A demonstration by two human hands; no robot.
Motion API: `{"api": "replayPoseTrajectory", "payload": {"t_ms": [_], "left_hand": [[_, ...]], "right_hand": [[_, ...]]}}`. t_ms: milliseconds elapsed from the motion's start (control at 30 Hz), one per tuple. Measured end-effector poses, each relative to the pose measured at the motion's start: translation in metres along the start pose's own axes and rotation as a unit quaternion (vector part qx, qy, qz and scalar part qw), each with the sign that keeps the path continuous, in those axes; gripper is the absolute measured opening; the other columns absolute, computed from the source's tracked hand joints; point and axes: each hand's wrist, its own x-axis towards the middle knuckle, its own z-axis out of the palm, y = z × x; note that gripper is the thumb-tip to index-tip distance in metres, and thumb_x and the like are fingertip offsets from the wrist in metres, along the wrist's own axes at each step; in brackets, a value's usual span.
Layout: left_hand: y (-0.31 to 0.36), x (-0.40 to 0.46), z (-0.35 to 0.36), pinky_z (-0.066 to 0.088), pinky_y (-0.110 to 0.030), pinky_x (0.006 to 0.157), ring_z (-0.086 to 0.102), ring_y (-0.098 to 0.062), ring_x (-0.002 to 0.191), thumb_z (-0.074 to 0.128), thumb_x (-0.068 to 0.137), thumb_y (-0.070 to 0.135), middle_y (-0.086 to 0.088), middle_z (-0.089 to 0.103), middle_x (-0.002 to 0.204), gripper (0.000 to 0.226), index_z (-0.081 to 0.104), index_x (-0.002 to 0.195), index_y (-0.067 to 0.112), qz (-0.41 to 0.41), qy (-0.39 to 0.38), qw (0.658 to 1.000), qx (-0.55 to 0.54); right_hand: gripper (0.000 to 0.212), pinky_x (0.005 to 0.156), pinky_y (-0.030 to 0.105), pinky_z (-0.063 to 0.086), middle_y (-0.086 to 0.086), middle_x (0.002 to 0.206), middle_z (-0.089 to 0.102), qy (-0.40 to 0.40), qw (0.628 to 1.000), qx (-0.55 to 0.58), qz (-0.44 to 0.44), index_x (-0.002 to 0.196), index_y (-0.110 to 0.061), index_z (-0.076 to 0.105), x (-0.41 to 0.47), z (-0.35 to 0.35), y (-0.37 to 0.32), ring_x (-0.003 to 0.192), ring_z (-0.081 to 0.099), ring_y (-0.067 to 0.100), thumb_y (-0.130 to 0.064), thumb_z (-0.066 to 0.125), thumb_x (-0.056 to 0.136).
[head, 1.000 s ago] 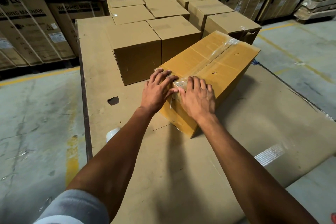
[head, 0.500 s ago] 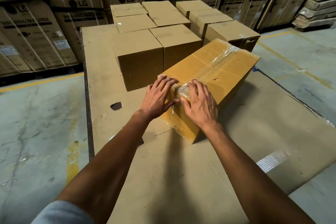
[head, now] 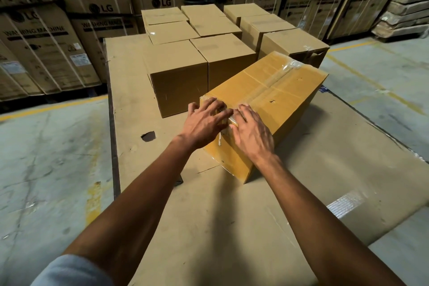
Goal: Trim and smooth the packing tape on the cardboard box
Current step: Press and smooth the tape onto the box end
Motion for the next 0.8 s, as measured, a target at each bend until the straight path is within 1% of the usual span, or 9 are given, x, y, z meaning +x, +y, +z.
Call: {"api": "replayPoseTrajectory", "payload": {"t_ms": [67,167,300,467,533,600,667,733,800], "left_hand": [[0.004,-0.001,0.002,0.022,-0.06,0.12,0.026,-0.024,0.162,0.057,0.108,0.036,0.0,0.047,0.166,0.054,0.045,0.16,0.03,0.048,0.032,0.998,-0.014],[0.011,-0.004,0.012,0.02,-0.053,0.121,0.034,-0.021,0.159,0.057,0.109,0.029,0.0,0.056,0.16,0.049,0.053,0.157,0.021,0.065,0.08,0.994,-0.04],[0.014,-0.003,0.015,0.029,-0.044,0.108,0.054,-0.022,0.146,0.067,0.104,0.025,-0.002,0.068,0.146,0.04,0.067,0.143,0.019,0.043,0.111,0.991,-0.067],[0.011,-0.003,0.013,0.038,-0.044,0.099,0.063,-0.02,0.137,0.067,0.103,0.029,0.0,0.075,0.135,0.029,0.074,0.129,0.02,0.063,0.148,0.985,-0.054],[0.006,-0.002,0.014,0.039,-0.045,0.104,0.064,-0.022,0.136,0.066,0.103,0.028,-0.002,0.076,0.133,0.027,0.073,0.127,0.018,0.073,0.154,0.984,-0.056],[0.003,-0.002,0.017,0.033,-0.049,0.119,0.059,-0.024,0.142,0.062,0.105,0.027,-0.006,0.071,0.142,0.035,0.068,0.138,0.016,0.086,0.143,0.984,-0.061],[0.005,-0.002,0.022,0.026,-0.053,0.128,0.05,-0.026,0.15,0.053,0.108,0.02,-0.01,0.06,0.154,0.044,0.058,0.151,0.012,0.096,0.128,0.985,-0.067],[0.007,-0.002,0.024,0.027,-0.055,0.129,0.05,-0.026,0.15,0.049,0.106,0.013,-0.011,0.06,0.155,0.047,0.057,0.152,0.011,0.088,0.123,0.985,-0.081],[0.006,0.001,0.022,0.032,-0.053,0.127,0.059,-0.026,0.142,0.056,0.101,0.011,-0.01,0.067,0.146,0.044,0.065,0.145,0.011,0.083,0.129,0.984,-0.091]], "right_hand": [[0.048,0.108,0.037,0.055,0.017,0.145,0.061,0.033,0.999,0.024,-0.005,0.144,-0.008,0.059,-0.006,-0.001,0.002,0.133,0.061,0.028,-0.031,0.065,0.102],[0.039,0.096,0.033,0.059,0.013,0.13,0.071,0.069,0.997,0.04,-0.016,0.133,-0.007,0.068,-0.011,0.004,0.006,0.116,0.07,0.025,-0.024,0.072,0.098],[0.035,0.093,0.035,0.062,0.014,0.121,0.077,0.085,0.995,0.048,0.004,0.124,-0.006,0.075,-0.008,0.014,0.007,0.111,0.074,0.026,-0.023,0.077,0.094],[0.031,0.075,0.033,0.064,0.011,0.102,0.077,0.129,0.986,0.102,0.021,0.107,-0.007,0.077,-0.01,0.015,0.009,0.089,0.073,0.024,-0.018,0.09,0.081],[0.035,0.078,0.031,0.063,0.011,0.104,0.073,0.132,0.987,0.091,0.008,0.109,-0.008,0.072,-0.01,0.016,0.01,0.092,0.071,0.023,-0.018,0.09,0.081],[0.042,0.09,0.035,0.063,0.014,0.115,0.073,0.127,0.989,0.07,-0.011,0.12,-0.005,0.07,-0.009,0.018,0.011,0.105,0.071,0.026,-0.02,0.086,0.085],[0.044,0.102,0.041,0.059,0.018,0.126,0.072,0.118,0.992,0.039,-0.028,0.13,-0.002,0.068,-0.009,0.021,0.013,0.116,0.071,0.031,-0.023,0.079,0.092],[0.042,0.104,0.042,0.058,0.02,0.128,0.073,0.121,0.992,0.025,-0.035,0.13,0.0,0.07,-0.009,0.024,0.013,0.117,0.072,0.034,-0.023,0.076,0.095],[0.038,0.101,0.041,0.06,0.02,0.122,0.075,0.134,0.99,0.032,-0.032,0.126,0.0,0.073,-0.009,0.027,0.014,0.112,0.075,0.034,-0.021,0.078,0.094]]}}
